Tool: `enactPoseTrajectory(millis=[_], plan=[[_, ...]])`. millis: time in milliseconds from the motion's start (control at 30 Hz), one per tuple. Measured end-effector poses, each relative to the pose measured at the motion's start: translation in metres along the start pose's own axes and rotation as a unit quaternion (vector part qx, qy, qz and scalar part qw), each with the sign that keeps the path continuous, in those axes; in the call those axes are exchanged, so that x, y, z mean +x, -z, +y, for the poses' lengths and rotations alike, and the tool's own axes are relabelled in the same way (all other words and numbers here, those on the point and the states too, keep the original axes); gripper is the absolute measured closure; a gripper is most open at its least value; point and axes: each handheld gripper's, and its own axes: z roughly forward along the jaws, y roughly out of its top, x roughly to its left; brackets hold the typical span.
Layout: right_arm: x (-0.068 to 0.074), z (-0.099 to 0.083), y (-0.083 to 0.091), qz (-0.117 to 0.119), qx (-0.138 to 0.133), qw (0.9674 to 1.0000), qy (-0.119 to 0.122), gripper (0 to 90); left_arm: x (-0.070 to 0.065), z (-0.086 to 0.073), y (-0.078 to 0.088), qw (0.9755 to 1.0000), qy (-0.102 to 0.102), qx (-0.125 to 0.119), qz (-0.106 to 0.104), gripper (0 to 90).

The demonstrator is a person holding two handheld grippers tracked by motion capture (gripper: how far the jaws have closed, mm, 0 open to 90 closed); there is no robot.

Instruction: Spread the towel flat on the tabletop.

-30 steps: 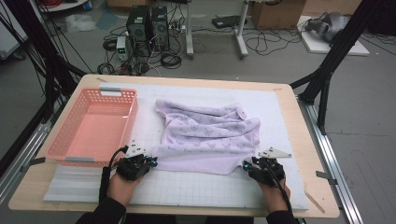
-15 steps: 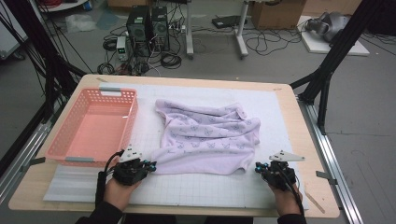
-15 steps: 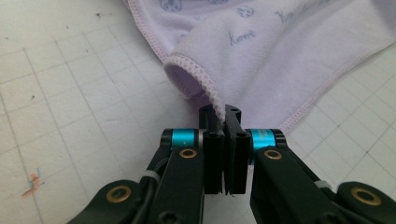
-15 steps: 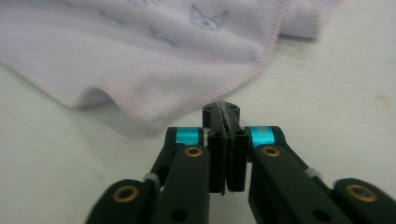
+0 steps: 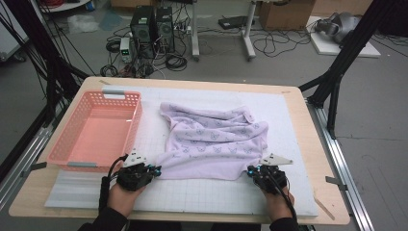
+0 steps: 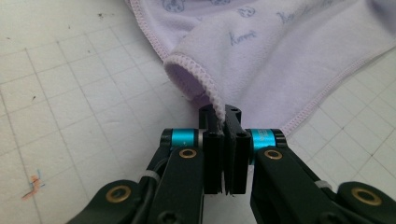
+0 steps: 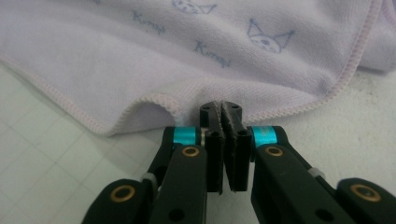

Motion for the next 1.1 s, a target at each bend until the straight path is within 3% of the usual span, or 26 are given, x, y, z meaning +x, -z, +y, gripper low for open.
enactPoseTrajectory(millis=[133, 167, 333, 467, 600, 733, 767, 833, 933, 967, 1000, 1033, 1067, 1100], plan=[[-0.005, -0.001, 0.005, 0.002, 0.010, 0.9999, 0.010, 89.0, 0.000, 0.000, 0.001, 1.0000, 0.002, -0.002, -0.005, 87.1], [-0.012, -0.005, 0.013, -0.007, 0.011, 0.9999, 0.002, 89.0, -0.001, -0.001, 0.001, 1.0000, 0.005, -0.001, -0.007, 87.1], [-0.029, -0.017, 0.037, -0.011, 0.006, 0.9997, -0.019, 89.0, -0.005, -0.005, 0.004, 0.9997, 0.008, 0.009, -0.022, 87.1], [-0.033, -0.024, 0.055, -0.012, 0.019, 0.9997, -0.005, 89.0, -0.015, -0.009, 0.008, 0.9988, 0.007, 0.024, -0.041, 87.2], [-0.025, -0.037, 0.076, 0.003, 0.050, 0.9984, 0.026, 89.0, -0.024, -0.018, 0.018, 0.9966, 0.009, 0.047, -0.068, 87.2], [-0.019, -0.052, 0.085, 0.019, 0.065, 0.9971, 0.035, 89.0, -0.033, -0.029, 0.024, 0.9939, 0.004, 0.067, -0.087, 87.1], [-0.014, -0.062, 0.091, 0.027, 0.077, 0.9959, 0.040, 89.0, -0.035, -0.031, 0.027, 0.9929, 0.007, 0.072, -0.094, 86.7], [-0.012, -0.067, 0.094, 0.031, 0.080, 0.9954, 0.043, 89.0, -0.040, -0.033, 0.032, 0.9897, 0.001, 0.089, -0.112, 86.0], [-0.009, -0.074, 0.106, 0.042, 0.083, 0.9946, 0.045, 88.9, -0.040, -0.034, 0.040, 0.9884, 0.015, 0.083, -0.126, 80.7], [-0.008, -0.073, 0.111, 0.043, 0.072, 0.9953, 0.047, 88.0, -0.040, -0.034, 0.042, 0.9886, 0.018, 0.081, -0.126, 73.4], [-0.008, -0.073, 0.111, 0.043, 0.072, 0.9953, 0.047, 88.0, -0.039, -0.032, 0.043, 0.9894, 0.020, 0.075, -0.123, 73.4], [-0.010, -0.069, 0.111, 0.043, 0.056, 0.9968, 0.039, 80.0, -0.039, -0.031, 0.043, 0.9913, 0.020, 0.064, -0.113, 54.6], [-0.012, -0.067, 0.110, 0.035, 0.045, 0.9979, 0.031, 71.7, -0.038, -0.028, 0.043, 0.9930, 0.020, 0.049, -0.106, 49.2], [-0.012, -0.067, 0.110, 0.035, 0.045, 0.9979, 0.031, 71.7, -0.037, -0.026, 0.044, 0.9945, 0.014, 0.031, -0.099, 49.2]])
